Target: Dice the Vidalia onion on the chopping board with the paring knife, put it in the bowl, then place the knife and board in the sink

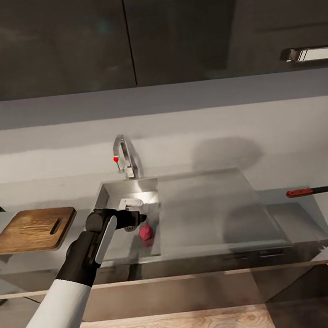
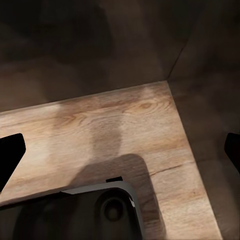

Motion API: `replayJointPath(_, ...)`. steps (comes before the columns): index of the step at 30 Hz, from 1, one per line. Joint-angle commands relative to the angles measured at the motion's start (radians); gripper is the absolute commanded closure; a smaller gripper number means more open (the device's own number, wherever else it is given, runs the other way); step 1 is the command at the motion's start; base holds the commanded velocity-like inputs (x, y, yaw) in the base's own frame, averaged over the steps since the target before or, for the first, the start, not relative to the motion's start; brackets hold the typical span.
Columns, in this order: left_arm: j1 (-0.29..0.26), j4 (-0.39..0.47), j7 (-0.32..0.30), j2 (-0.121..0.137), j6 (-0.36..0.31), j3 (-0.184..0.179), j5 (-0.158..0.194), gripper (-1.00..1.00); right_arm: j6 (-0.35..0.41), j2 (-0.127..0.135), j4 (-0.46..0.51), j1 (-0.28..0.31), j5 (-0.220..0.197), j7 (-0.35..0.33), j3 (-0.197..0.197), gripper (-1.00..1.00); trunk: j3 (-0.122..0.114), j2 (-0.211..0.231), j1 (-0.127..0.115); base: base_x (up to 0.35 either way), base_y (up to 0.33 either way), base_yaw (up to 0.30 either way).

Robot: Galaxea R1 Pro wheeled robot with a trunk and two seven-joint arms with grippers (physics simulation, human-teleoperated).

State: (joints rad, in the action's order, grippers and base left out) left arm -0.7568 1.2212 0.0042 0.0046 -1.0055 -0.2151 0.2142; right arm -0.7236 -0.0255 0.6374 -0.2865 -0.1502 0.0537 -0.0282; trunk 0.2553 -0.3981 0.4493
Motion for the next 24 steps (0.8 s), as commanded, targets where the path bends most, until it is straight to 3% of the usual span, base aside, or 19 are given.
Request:
replayJointPath(1,-0.001,0.0,0.0,0.0,-0.004,-0.001,0.002,-1.0,-0.001,-0.001,0.001,0.0,-0.001,0.0,-0.001,-1.0,0.003,-0.002,0.001,0.056,-0.055,0.0)
replayJointPath(24,-0.001,-0.039,0.0,0.001,-0.004,-0.003,0.002,-1.0,0.0,-0.001,0.001,0.0,-0.001,0.0,-0.001,-1.0,0.04,-0.002,0.001,0.102,-0.108,0.0)
